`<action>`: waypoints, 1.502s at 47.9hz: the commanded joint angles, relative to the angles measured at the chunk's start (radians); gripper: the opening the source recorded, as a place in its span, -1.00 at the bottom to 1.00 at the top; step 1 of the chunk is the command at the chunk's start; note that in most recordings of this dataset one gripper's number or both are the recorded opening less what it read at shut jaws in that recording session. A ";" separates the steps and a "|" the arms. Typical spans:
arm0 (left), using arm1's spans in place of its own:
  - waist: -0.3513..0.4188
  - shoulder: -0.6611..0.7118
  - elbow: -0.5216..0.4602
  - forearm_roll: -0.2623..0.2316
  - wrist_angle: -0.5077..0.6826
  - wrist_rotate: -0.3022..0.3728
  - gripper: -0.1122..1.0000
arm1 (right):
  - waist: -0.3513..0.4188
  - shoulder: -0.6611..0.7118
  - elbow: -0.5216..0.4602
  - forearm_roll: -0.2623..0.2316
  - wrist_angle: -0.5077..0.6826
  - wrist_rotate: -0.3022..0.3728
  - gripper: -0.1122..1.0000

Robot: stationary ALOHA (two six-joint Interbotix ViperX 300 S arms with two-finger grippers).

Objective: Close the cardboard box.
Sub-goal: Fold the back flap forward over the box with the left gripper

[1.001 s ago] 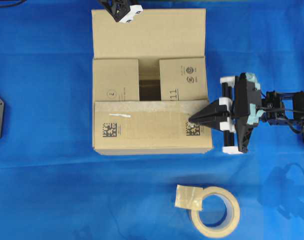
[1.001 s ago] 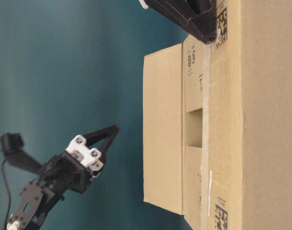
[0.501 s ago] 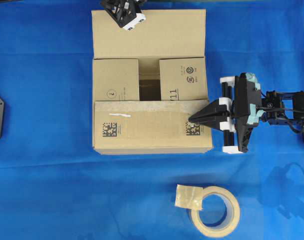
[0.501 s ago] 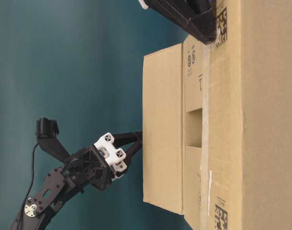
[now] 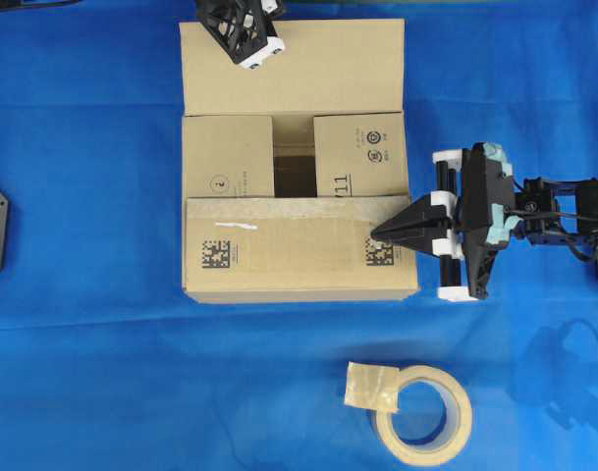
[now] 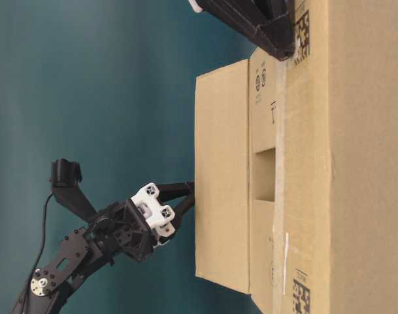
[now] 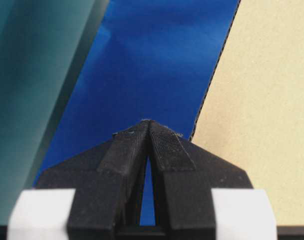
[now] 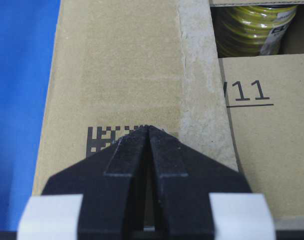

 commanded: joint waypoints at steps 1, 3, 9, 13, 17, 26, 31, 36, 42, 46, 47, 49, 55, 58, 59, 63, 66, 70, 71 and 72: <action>-0.015 -0.046 -0.011 -0.003 0.002 -0.002 -0.80 | -0.005 -0.005 -0.009 0.000 -0.008 0.000 -0.80; -0.018 -0.055 -0.009 -0.003 0.008 0.000 -0.80 | -0.006 -0.005 -0.009 -0.002 -0.009 -0.002 -0.80; -0.031 -0.081 -0.009 -0.002 0.032 0.000 -0.80 | -0.011 -0.003 -0.009 -0.002 -0.012 -0.002 -0.80; -0.037 -0.104 -0.008 -0.003 0.051 -0.002 -0.80 | -0.014 -0.005 -0.009 -0.002 -0.012 -0.002 -0.80; -0.048 -0.133 -0.006 -0.003 0.071 -0.005 -0.80 | -0.017 -0.003 -0.009 -0.002 -0.012 -0.002 -0.80; -0.084 -0.175 0.034 -0.005 0.081 -0.006 -0.80 | -0.021 -0.003 -0.009 -0.003 -0.017 -0.002 -0.80; -0.112 -0.195 0.067 -0.008 0.080 -0.009 -0.80 | -0.021 -0.003 -0.009 -0.003 -0.017 -0.002 -0.80; -0.143 -0.215 0.100 -0.006 0.080 -0.037 -0.80 | -0.023 -0.005 -0.011 -0.003 -0.017 -0.003 -0.80; -0.175 -0.239 0.143 -0.006 0.080 -0.084 -0.80 | -0.023 -0.005 -0.011 -0.003 -0.017 -0.003 -0.80; -0.198 -0.258 0.173 -0.006 0.077 -0.109 -0.80 | -0.023 -0.005 -0.011 -0.003 -0.017 -0.003 -0.80; -0.204 -0.262 0.179 -0.006 0.074 -0.115 -0.80 | -0.023 -0.005 -0.011 -0.003 -0.017 -0.003 -0.80; -0.218 -0.272 0.195 -0.006 0.072 -0.127 -0.80 | -0.023 -0.005 -0.011 -0.003 -0.017 -0.003 -0.80; -0.259 -0.290 0.224 -0.006 0.069 -0.166 -0.80 | -0.023 -0.008 -0.011 -0.003 -0.017 -0.003 -0.80; -0.279 -0.298 0.239 -0.006 0.063 -0.187 -0.80 | -0.023 -0.008 -0.011 -0.003 -0.017 -0.003 -0.80; -0.291 -0.302 0.245 -0.006 0.060 -0.199 -0.80 | -0.025 -0.008 -0.011 -0.003 -0.017 -0.003 -0.80; -0.321 -0.313 0.267 -0.006 0.038 -0.224 -0.80 | -0.025 -0.009 -0.011 -0.003 -0.017 -0.003 -0.80; -0.344 -0.325 0.290 -0.006 0.006 -0.241 -0.80 | -0.025 -0.009 -0.011 -0.003 -0.017 -0.003 -0.80; -0.365 -0.336 0.333 -0.006 -0.054 -0.264 -0.80 | -0.023 -0.011 -0.011 -0.003 -0.017 -0.003 -0.80; -0.368 -0.337 0.344 -0.006 -0.067 -0.268 -0.80 | -0.025 -0.011 -0.011 -0.003 -0.017 -0.003 -0.80; -0.370 -0.339 0.353 -0.006 -0.083 -0.276 -0.80 | -0.023 -0.011 -0.011 -0.003 -0.017 -0.003 -0.80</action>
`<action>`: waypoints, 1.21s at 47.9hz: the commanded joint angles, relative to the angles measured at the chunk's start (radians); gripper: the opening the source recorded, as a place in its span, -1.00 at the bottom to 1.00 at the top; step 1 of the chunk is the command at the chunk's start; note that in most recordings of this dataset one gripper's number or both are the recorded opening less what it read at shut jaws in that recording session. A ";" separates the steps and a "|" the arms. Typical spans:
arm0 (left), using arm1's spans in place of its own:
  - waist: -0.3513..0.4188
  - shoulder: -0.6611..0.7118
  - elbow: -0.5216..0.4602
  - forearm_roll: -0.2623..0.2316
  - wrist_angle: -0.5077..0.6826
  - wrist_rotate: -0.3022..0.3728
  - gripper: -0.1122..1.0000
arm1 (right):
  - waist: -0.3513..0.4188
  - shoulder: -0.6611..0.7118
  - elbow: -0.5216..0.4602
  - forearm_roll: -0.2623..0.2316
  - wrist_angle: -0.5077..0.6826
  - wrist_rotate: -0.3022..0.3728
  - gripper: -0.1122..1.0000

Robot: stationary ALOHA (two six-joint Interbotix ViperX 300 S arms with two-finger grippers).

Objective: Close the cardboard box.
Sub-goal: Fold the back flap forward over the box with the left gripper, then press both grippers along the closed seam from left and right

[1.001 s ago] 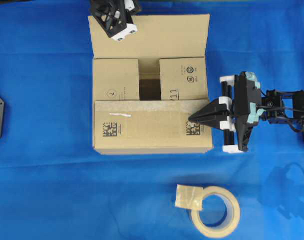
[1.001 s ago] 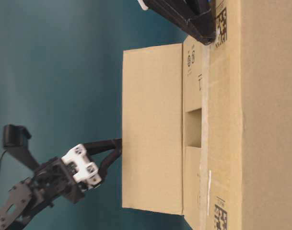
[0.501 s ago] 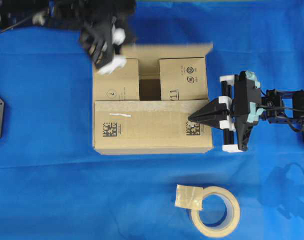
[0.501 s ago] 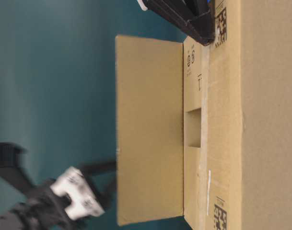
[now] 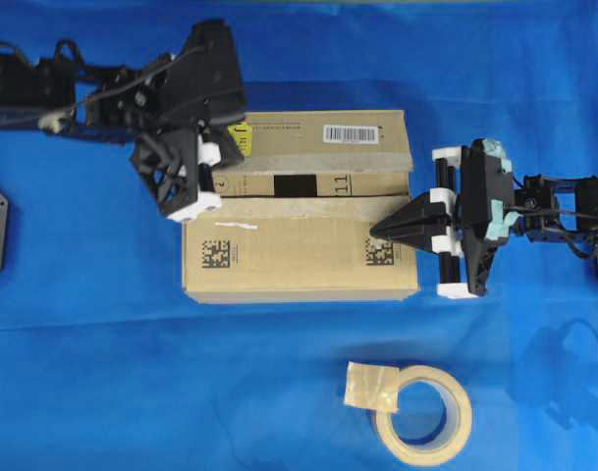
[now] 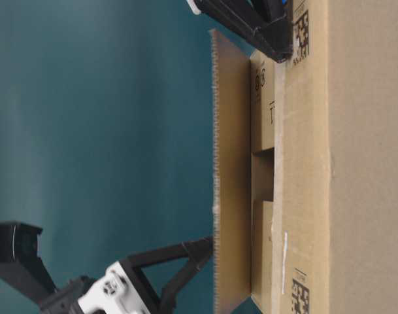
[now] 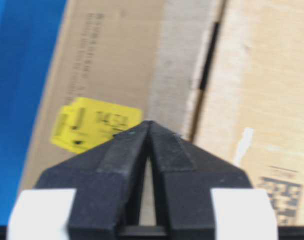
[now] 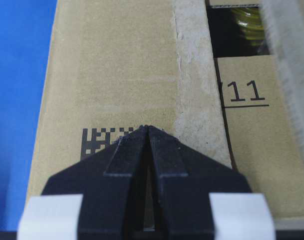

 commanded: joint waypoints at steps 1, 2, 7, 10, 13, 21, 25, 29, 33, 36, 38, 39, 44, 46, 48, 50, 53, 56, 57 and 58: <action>-0.015 -0.028 0.029 -0.002 -0.063 -0.020 -0.80 | -0.011 -0.011 -0.011 -0.002 -0.005 -0.003 -0.80; -0.015 -0.029 0.038 -0.002 -0.075 -0.026 -0.80 | -0.009 -0.012 -0.011 -0.002 -0.005 -0.003 -0.80; -0.015 -0.031 0.092 -0.002 -0.146 -0.057 -0.80 | -0.009 -0.014 -0.011 -0.002 -0.005 -0.003 -0.80; -0.015 -0.031 0.127 -0.002 -0.195 -0.067 -0.80 | -0.011 -0.017 -0.009 -0.002 -0.005 -0.003 -0.80; -0.020 -0.032 0.155 -0.002 -0.238 -0.071 -0.80 | -0.009 -0.018 -0.009 -0.002 -0.005 -0.003 -0.80; -0.029 -0.031 0.219 -0.002 -0.339 -0.071 -0.80 | -0.014 -0.023 -0.009 -0.002 -0.005 -0.003 -0.80; -0.032 -0.032 0.242 -0.002 -0.373 -0.074 -0.80 | -0.018 -0.023 -0.012 -0.003 -0.005 -0.003 -0.80; -0.034 -0.032 0.250 -0.002 -0.383 -0.077 -0.80 | -0.029 -0.025 -0.015 -0.002 -0.011 -0.003 -0.80; -0.034 -0.032 0.253 -0.002 -0.390 -0.077 -0.80 | -0.041 -0.025 -0.018 -0.002 -0.020 -0.003 -0.80; -0.034 -0.032 0.253 -0.002 -0.393 -0.077 -0.80 | -0.052 -0.025 -0.020 -0.002 -0.029 -0.003 -0.80; -0.035 -0.032 0.255 -0.002 -0.393 -0.077 -0.80 | -0.060 -0.025 -0.020 -0.002 -0.034 -0.003 -0.80; -0.035 -0.032 0.255 -0.002 -0.393 -0.077 -0.80 | -0.064 -0.025 -0.020 -0.002 -0.035 -0.003 -0.80; -0.037 -0.032 0.256 -0.002 -0.393 -0.077 -0.80 | -0.087 -0.025 -0.020 -0.002 -0.037 -0.003 -0.80; -0.038 -0.032 0.256 -0.002 -0.393 -0.077 -0.80 | -0.094 -0.025 -0.020 -0.003 -0.037 -0.003 -0.80; -0.038 -0.032 0.256 -0.002 -0.393 -0.077 -0.80 | -0.100 -0.025 -0.018 -0.002 -0.034 -0.003 -0.80; -0.040 -0.032 0.255 -0.003 -0.393 -0.077 -0.80 | -0.103 -0.023 -0.020 -0.002 -0.032 -0.003 -0.80; -0.038 -0.032 0.256 -0.003 -0.393 -0.077 -0.80 | -0.107 -0.025 -0.018 -0.002 -0.032 -0.003 -0.80; -0.040 -0.032 0.255 -0.002 -0.394 -0.077 -0.80 | -0.109 -0.025 -0.017 -0.002 -0.031 -0.003 -0.80; -0.040 -0.032 0.256 -0.002 -0.396 -0.077 -0.80 | -0.109 -0.025 -0.017 -0.002 -0.031 -0.003 -0.80; -0.040 -0.032 0.256 -0.002 -0.396 -0.077 -0.80 | -0.110 -0.023 -0.015 -0.002 -0.031 -0.003 -0.80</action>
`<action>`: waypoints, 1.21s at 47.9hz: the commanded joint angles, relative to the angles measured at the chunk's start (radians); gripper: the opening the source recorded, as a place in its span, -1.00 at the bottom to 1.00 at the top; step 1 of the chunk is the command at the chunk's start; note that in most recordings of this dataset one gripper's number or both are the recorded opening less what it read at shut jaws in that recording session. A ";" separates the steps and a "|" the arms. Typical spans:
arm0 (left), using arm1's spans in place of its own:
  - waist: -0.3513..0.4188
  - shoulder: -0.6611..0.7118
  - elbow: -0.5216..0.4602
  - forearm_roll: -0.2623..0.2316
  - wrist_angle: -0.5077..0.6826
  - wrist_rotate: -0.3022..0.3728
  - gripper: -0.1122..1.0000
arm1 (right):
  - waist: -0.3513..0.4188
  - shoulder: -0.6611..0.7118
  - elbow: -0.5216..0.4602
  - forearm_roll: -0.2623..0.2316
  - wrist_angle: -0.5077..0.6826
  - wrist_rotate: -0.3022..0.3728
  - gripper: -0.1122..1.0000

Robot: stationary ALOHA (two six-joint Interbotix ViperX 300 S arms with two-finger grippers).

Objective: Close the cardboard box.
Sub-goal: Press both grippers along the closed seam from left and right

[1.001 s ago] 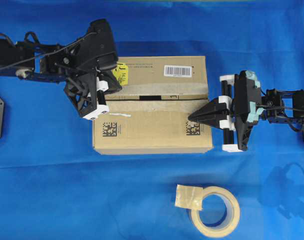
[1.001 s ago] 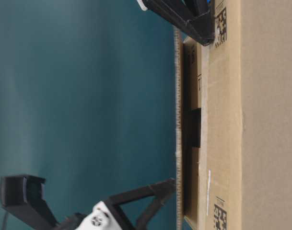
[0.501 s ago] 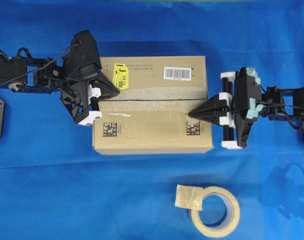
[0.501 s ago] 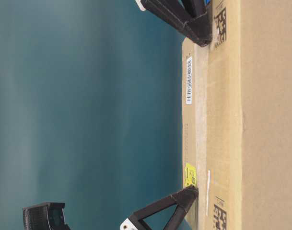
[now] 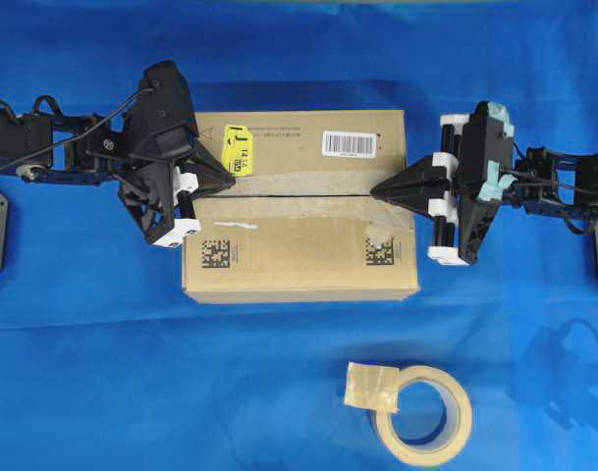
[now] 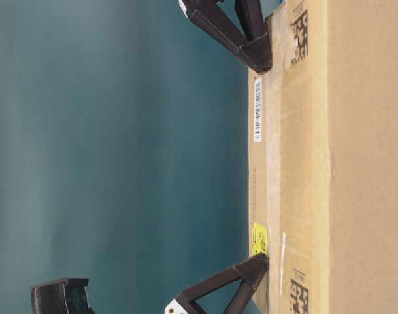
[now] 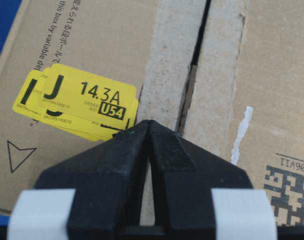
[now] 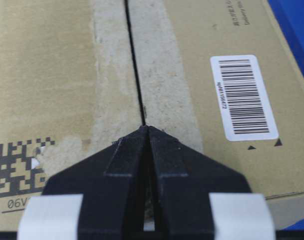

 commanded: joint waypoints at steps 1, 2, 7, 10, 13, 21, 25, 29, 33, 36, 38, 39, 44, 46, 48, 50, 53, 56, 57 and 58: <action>-0.005 -0.011 -0.006 -0.002 -0.008 -0.002 -0.80 | -0.006 -0.018 -0.014 0.000 -0.005 -0.002 -0.80; -0.006 -0.011 -0.006 -0.002 -0.008 -0.002 -0.80 | -0.006 -0.018 -0.012 0.000 -0.005 -0.002 -0.80; -0.008 -0.011 -0.006 0.000 -0.008 -0.002 -0.80 | -0.006 -0.018 -0.009 0.000 -0.003 -0.002 -0.80; -0.009 -0.011 -0.006 0.000 -0.008 -0.002 -0.80 | -0.005 -0.018 -0.009 0.000 -0.003 0.000 -0.80; -0.009 -0.014 -0.005 0.000 -0.015 -0.002 -0.80 | -0.006 -0.018 -0.009 0.002 -0.003 0.000 -0.80; -0.021 -0.038 0.028 0.000 -0.109 0.006 -0.80 | -0.005 -0.018 -0.008 0.000 -0.003 0.000 -0.80; -0.029 -0.069 0.072 0.000 -0.219 0.012 -0.80 | -0.006 -0.018 -0.008 0.000 -0.003 0.000 -0.80; -0.034 -0.095 0.132 0.000 -0.365 0.014 -0.80 | -0.005 -0.018 -0.009 0.000 -0.003 0.000 -0.80; -0.035 -0.109 0.193 0.002 -0.495 0.017 -0.80 | -0.006 -0.018 -0.009 0.002 -0.003 0.000 -0.80; -0.037 -0.110 0.236 0.000 -0.580 0.023 -0.80 | -0.006 -0.018 -0.008 0.000 -0.003 0.000 -0.80; -0.038 -0.110 0.259 0.000 -0.629 0.026 -0.80 | -0.006 -0.018 -0.009 0.000 -0.003 0.000 -0.80; -0.040 -0.109 0.270 0.002 -0.652 0.028 -0.80 | -0.006 -0.018 -0.009 0.000 -0.003 0.000 -0.80; -0.049 -0.098 0.314 0.000 -0.749 0.037 -0.80 | -0.006 -0.018 -0.009 0.002 -0.003 0.000 -0.80; -0.054 -0.092 0.325 0.000 -0.772 0.037 -0.80 | -0.006 -0.018 -0.009 0.002 -0.003 0.000 -0.80; -0.058 -0.087 0.333 0.002 -0.788 0.037 -0.80 | -0.006 -0.018 -0.008 0.000 -0.003 0.000 -0.80; -0.060 -0.080 0.339 0.002 -0.801 0.037 -0.80 | -0.006 -0.018 -0.009 0.002 -0.003 0.000 -0.80; -0.069 -0.064 0.344 0.000 -0.813 0.037 -0.80 | -0.006 -0.018 -0.009 0.000 -0.003 0.002 -0.80; -0.077 -0.049 0.344 0.002 -0.816 0.037 -0.80 | -0.006 -0.018 -0.009 0.002 -0.003 0.002 -0.80; -0.078 -0.044 0.342 0.002 -0.816 0.037 -0.80 | -0.006 -0.018 -0.009 0.002 -0.003 0.002 -0.80; -0.080 -0.038 0.342 0.002 -0.818 0.037 -0.80 | -0.006 -0.018 -0.009 0.002 -0.003 0.002 -0.80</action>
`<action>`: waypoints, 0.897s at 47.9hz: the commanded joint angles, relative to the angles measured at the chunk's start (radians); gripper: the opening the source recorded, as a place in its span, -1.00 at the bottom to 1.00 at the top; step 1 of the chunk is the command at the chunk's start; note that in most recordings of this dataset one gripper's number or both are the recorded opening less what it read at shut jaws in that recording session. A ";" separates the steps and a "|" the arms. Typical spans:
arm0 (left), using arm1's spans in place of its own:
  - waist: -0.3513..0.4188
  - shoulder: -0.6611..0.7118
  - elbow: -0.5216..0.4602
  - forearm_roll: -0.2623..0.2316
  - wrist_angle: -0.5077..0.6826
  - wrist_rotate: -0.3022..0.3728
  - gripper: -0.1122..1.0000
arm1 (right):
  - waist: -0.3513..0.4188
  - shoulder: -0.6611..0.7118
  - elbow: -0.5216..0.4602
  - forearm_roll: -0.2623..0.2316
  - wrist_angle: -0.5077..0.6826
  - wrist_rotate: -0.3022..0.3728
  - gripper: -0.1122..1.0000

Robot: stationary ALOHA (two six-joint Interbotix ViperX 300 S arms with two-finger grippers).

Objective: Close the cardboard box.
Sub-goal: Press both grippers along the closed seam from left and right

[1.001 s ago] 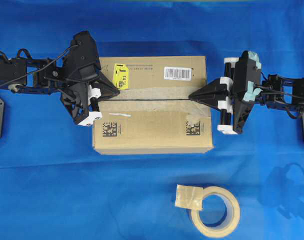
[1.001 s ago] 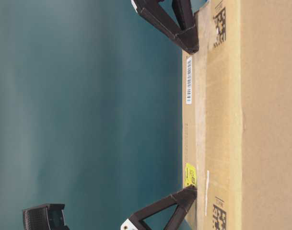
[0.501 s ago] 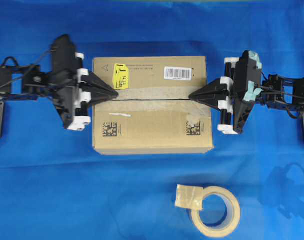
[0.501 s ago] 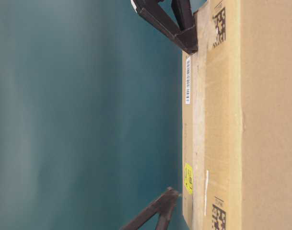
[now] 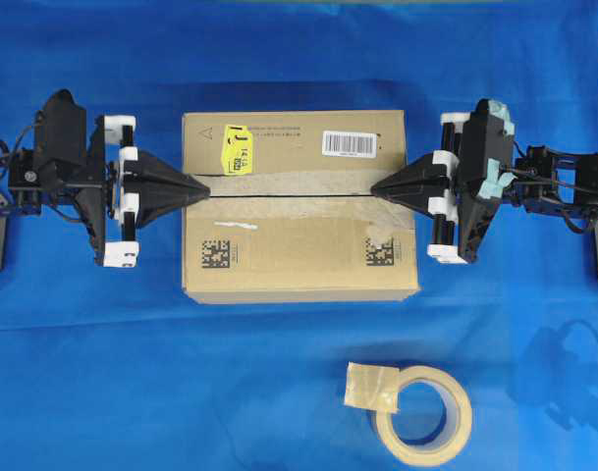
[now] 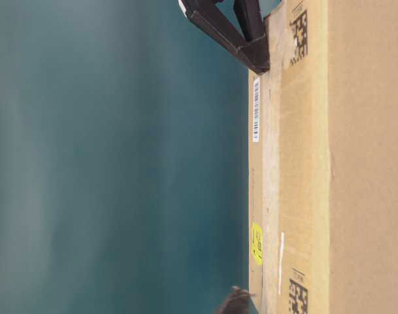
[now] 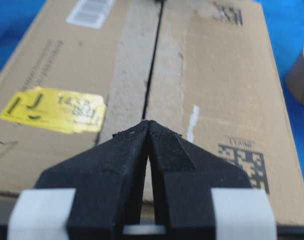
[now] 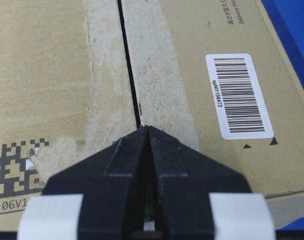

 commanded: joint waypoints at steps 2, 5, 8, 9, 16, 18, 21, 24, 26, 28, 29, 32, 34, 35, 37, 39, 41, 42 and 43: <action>-0.009 0.018 -0.009 -0.002 -0.015 0.002 -0.80 | -0.003 -0.018 -0.011 0.002 -0.003 0.002 -0.80; -0.009 0.038 -0.009 -0.002 -0.017 0.003 -0.80 | -0.002 -0.018 -0.011 0.003 -0.003 0.002 -0.80; -0.005 0.049 -0.011 -0.002 -0.021 0.003 -0.80 | -0.002 -0.018 -0.011 0.003 -0.003 0.003 -0.80; -0.005 0.052 -0.011 -0.002 -0.025 0.003 -0.80 | -0.003 -0.018 -0.011 0.003 -0.003 0.003 -0.80; 0.008 0.063 -0.005 -0.002 -0.046 0.003 -0.80 | -0.003 -0.018 -0.011 0.003 -0.003 0.003 -0.80; 0.011 0.066 -0.003 -0.002 -0.052 0.003 -0.80 | -0.003 -0.018 -0.011 0.003 -0.003 0.003 -0.80; 0.012 0.071 0.000 -0.002 -0.060 0.003 -0.80 | -0.003 -0.018 -0.011 0.003 -0.003 0.003 -0.80; 0.012 0.075 0.000 -0.003 -0.069 0.003 -0.80 | -0.003 -0.018 -0.011 0.003 -0.003 0.005 -0.80; 0.012 0.078 0.000 -0.002 -0.072 0.003 -0.80 | -0.003 -0.018 -0.011 0.003 -0.003 0.005 -0.80; 0.012 0.084 0.000 -0.003 -0.075 0.003 -0.80 | -0.003 -0.018 -0.011 0.003 -0.003 0.005 -0.80; 0.012 0.084 0.000 -0.002 -0.077 0.003 -0.80 | -0.003 -0.018 -0.011 0.003 -0.003 0.005 -0.80; 0.014 0.092 0.002 -0.003 -0.081 0.003 -0.80 | -0.003 -0.018 -0.011 0.003 -0.003 0.005 -0.80; 0.015 0.097 0.000 -0.003 -0.084 0.003 -0.80 | -0.003 -0.018 -0.011 0.003 -0.003 0.005 -0.80; 0.014 0.100 0.000 -0.003 -0.086 0.003 -0.80 | -0.003 -0.018 -0.011 0.003 -0.003 0.005 -0.80; 0.015 0.106 0.000 -0.003 -0.091 0.003 -0.80 | -0.003 -0.018 -0.011 0.003 -0.003 0.005 -0.80; 0.015 0.110 -0.002 -0.003 -0.097 0.003 -0.80 | -0.003 -0.018 -0.011 0.003 -0.003 0.005 -0.80; 0.015 0.118 -0.002 -0.003 -0.104 0.003 -0.80 | -0.003 -0.018 -0.011 0.003 -0.003 0.005 -0.80; 0.015 0.121 -0.002 -0.003 -0.106 0.003 -0.80 | -0.003 -0.018 -0.011 0.003 -0.003 0.005 -0.80; 0.015 0.123 -0.003 -0.003 -0.107 0.003 -0.80 | -0.003 -0.018 -0.009 0.003 -0.003 0.005 -0.80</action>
